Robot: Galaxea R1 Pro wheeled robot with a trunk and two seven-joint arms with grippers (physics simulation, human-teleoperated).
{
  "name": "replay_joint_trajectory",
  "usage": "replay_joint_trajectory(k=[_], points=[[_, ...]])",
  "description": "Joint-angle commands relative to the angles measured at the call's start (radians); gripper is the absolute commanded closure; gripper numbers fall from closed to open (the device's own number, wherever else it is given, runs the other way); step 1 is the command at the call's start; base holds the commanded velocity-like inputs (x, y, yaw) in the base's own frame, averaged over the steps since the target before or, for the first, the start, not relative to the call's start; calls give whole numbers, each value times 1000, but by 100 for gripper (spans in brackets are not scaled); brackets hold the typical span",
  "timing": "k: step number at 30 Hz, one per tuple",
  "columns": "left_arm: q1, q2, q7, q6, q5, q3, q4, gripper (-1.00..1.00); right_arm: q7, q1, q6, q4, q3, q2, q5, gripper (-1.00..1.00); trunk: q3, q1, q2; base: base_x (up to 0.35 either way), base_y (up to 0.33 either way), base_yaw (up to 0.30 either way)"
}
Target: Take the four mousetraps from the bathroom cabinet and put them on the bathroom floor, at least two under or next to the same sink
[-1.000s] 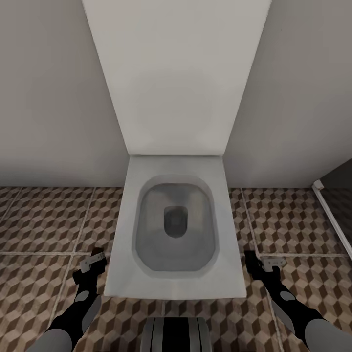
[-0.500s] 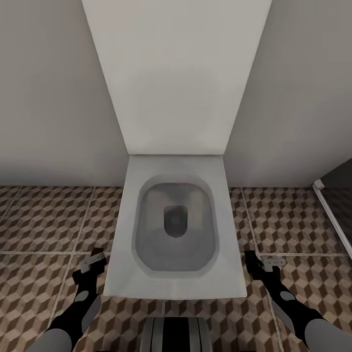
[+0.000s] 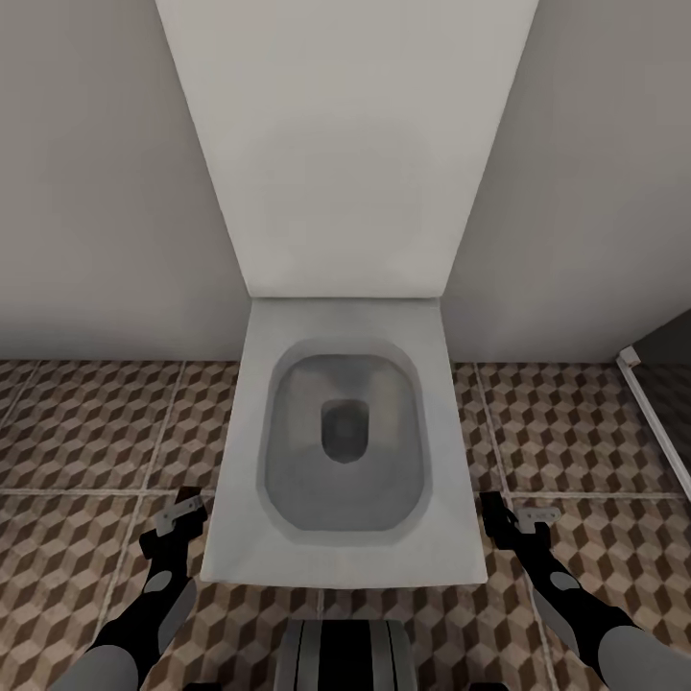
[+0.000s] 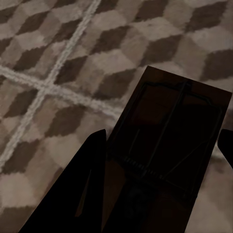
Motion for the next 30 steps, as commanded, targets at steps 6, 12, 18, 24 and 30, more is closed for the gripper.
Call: replay_joint_trajectory(k=[6,12,18,24,30], points=[[0,0,1,-4,6,-2,0,100,0,-1,-3,0,8,-2,-11,100,-1,0,0,0,0,0],[0,0,2,-4,6,-3,0,100,0,-1,-4,1,-15,-3,-11,100,-1,0,0,0,0,0],[0,-1,1,-4,5,-3,0,100,2,0,-2,0,-105,-4,-8,100,-1,0,0,0,0,0],[-1,-1,1,-4,5,-3,0,100,3,0,0,0,-116,-4,-5,100,-1,0,0,0,0,0],[-1,-1,1,-3,5,-4,1,100,10,0,1,0,-116,-3,-3,100,-1,0,0,0,0,0]])
